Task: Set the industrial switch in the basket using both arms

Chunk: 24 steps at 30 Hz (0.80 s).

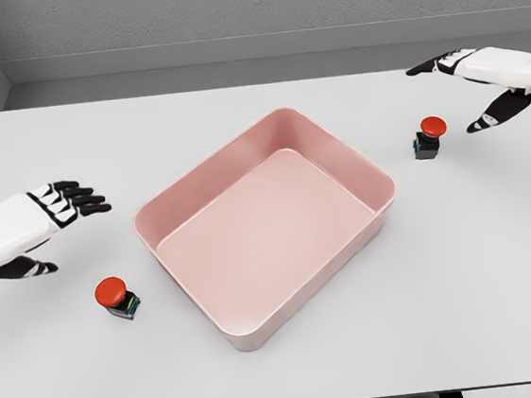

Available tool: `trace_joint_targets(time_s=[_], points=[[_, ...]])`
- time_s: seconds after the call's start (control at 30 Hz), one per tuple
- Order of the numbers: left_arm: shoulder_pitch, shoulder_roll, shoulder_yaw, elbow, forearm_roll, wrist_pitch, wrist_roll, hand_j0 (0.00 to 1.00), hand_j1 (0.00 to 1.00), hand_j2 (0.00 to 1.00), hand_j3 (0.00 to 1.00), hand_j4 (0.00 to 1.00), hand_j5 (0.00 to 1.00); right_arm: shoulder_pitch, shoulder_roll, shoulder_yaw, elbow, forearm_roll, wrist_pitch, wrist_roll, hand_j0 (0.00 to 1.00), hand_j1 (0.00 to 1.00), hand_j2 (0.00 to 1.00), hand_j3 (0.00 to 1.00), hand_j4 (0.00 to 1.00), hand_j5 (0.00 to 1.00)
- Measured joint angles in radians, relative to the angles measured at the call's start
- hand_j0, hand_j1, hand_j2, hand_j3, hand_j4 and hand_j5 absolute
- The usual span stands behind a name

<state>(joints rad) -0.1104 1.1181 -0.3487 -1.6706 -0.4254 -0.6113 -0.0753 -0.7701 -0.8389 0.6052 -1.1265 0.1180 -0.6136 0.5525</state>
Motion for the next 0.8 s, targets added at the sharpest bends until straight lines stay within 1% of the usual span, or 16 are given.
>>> trace_joint_targets(time_s=[0.1, 0.13, 0.17, 0.23, 0.27, 0.33, 0.37, 0.43, 0.47, 0.5, 0.6, 0.7, 0.8], points=[[0.006, 0.006, -0.001, 0.0, -0.054, 0.0, 0.0, 1.0, 1.0, 1.0, 1.0, 1.0, 1.0, -0.002, -0.017, 0.003, -0.003, 0.0, 0.0, -0.004, 1.0, 1.0, 1.0, 1.0, 1.0, 1.0], [0.008, 0.011, -0.001, 0.0, -0.063, 0.0, 0.0, 1.0, 1.0, 1.0, 1.0, 1.0, 1.0, -0.009, -0.023, 0.004, -0.004, 0.0, 0.0, -0.005, 1.0, 1.0, 1.0, 1.0, 1.0, 1.0], [0.023, 0.014, 0.0, 0.0, -0.069, 0.0, 0.0, 1.0, 1.0, 1.0, 1.0, 1.0, 1.0, -0.025, -0.027, 0.012, -0.005, 0.0, 0.001, -0.005, 1.0, 1.0, 1.0, 1.0, 1.0, 1.0], [0.046, 0.018, 0.003, -0.002, -0.076, 0.0, 0.001, 1.0, 1.0, 1.0, 1.0, 1.0, 1.0, -0.075, -0.032, 0.052, -0.004, -0.002, 0.001, -0.007, 1.0, 1.0, 1.0, 1.0, 1.0, 1.0], [0.061, 0.019, 0.004, -0.002, -0.078, 0.0, 0.002, 1.0, 1.0, 1.0, 1.0, 1.0, 1.0, -0.084, -0.034, 0.078, -0.002, -0.002, 0.001, -0.007, 1.0, 1.0, 1.0, 1.0, 1.0, 1.0], [0.069, 0.019, 0.005, -0.004, -0.08, 0.0, 0.004, 1.0, 1.0, 1.0, 1.0, 1.0, 1.0, -0.104, -0.036, 0.139, 0.0, -0.002, 0.001, -0.007, 1.0, 1.0, 1.0, 1.0, 1.0, 1.0], [0.077, 0.02, 0.005, -0.007, -0.081, 0.0, 0.004, 1.0, 1.0, 1.0, 1.0, 1.0, 1.0, -0.106, -0.038, 0.167, 0.001, -0.001, 0.001, -0.007, 1.0, 1.0, 1.0, 1.0, 1.0, 1.0], [0.078, 0.02, 0.006, -0.01, -0.081, 0.0, 0.005, 0.96, 0.96, 0.96, 0.96, 0.96, 0.96, -0.107, -0.041, 0.207, 0.002, 0.0, 0.0, -0.004, 1.0, 1.0, 1.0, 1.0, 1.0, 1.0], [0.078, 0.02, 0.006, -0.011, -0.081, 0.0, 0.005, 0.89, 0.89, 0.89, 0.89, 0.89, 0.89, -0.107, -0.042, 0.221, 0.001, 0.001, 0.0, -0.002, 1.0, 1.0, 1.0, 1.0, 1.0, 1.0], [0.08, 0.021, 0.006, -0.014, -0.081, 0.0, 0.005, 0.88, 0.88, 0.88, 0.88, 0.88, 0.88, -0.107, -0.043, 0.231, 0.001, 0.002, 0.0, 0.0, 1.0, 1.0, 1.0, 1.0, 1.0, 1.0], [0.109, 0.038, 0.008, -0.044, -0.082, 0.0, 0.004, 0.89, 0.89, 0.89, 0.89, 0.89, 0.89, -0.107, -0.037, 0.254, 0.002, 0.005, 0.0, 0.001, 1.0, 1.0, 1.0, 1.0, 1.0, 1.0], [0.114, 0.078, 0.009, -0.067, -0.08, 0.0, 0.003, 0.89, 0.89, 0.89, 0.89, 0.89, 0.89, -0.107, -0.026, 0.267, 0.004, 0.006, 0.0, -0.002, 1.0, 1.0, 1.0, 1.0, 1.0, 1.0], [0.114, 0.096, 0.009, -0.081, -0.078, 0.0, 0.005, 0.89, 0.89, 0.89, 0.89, 0.89, 0.89, -0.107, 0.0, 0.272, 0.015, 0.007, 0.0, -0.002, 1.0, 1.0, 1.0, 1.0, 1.0, 1.0]])
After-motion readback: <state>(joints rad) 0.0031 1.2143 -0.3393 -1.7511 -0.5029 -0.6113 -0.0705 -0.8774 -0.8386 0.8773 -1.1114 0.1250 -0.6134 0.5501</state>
